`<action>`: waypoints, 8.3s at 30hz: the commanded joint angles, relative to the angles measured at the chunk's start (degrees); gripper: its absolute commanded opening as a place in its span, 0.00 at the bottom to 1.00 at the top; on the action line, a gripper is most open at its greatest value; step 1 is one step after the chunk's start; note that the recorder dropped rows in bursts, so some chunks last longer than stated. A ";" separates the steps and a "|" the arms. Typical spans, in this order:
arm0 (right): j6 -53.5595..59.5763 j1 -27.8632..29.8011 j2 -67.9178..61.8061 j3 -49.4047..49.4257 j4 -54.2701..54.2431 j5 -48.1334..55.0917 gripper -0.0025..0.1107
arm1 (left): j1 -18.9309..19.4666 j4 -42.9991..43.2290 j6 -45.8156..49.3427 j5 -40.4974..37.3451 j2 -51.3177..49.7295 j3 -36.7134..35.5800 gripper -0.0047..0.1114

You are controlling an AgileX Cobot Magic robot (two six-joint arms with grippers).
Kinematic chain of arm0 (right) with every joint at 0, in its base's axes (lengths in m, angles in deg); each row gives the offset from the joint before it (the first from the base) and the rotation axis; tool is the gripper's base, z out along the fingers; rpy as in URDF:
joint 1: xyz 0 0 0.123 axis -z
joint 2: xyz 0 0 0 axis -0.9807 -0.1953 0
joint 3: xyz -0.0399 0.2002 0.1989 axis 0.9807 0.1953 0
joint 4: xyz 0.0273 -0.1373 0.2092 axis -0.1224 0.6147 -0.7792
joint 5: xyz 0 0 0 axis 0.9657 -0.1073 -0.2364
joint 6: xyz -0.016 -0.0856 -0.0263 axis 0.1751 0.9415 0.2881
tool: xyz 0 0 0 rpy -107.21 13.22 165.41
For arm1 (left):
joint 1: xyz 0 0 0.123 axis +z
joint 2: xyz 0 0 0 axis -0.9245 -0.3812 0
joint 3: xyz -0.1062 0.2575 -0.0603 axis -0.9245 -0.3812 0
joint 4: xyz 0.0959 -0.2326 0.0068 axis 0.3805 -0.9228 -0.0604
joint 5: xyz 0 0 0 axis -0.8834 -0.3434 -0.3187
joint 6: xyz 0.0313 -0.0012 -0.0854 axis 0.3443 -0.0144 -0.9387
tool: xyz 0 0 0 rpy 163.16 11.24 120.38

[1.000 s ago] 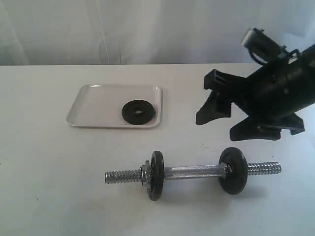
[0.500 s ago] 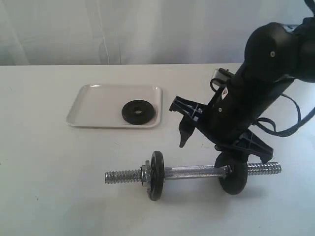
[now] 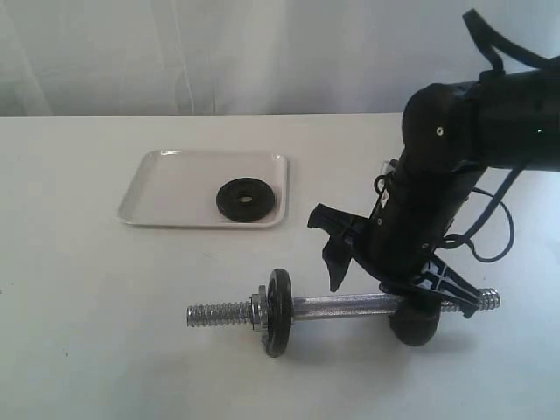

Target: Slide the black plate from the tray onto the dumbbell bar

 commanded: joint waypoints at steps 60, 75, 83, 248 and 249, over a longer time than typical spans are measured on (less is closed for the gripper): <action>1.04 -0.25 -8.93 0.25 9.59 -6.38 0.37 | -0.05 -2.03 0.49 -1.68 0.16 0.41 0.04; 16.50 -0.25 -8.93 0.25 14.59 -6.75 0.18 | -0.05 -2.03 1.54 -1.68 0.16 0.41 0.04; 26.19 -0.25 -8.93 0.25 16.46 -7.74 0.02 | -0.05 -2.03 1.77 -1.68 0.16 0.41 0.04; 137.45 10.64 -0.31 0.25 -29.14 -18.15 0.02 | -12.06 -43.66 51.16 3.21 -55.19 35.98 0.64; 136.18 10.64 -0.43 0.25 -27.72 -18.90 0.02 | -12.18 -43.66 51.16 3.21 -56.07 36.82 0.64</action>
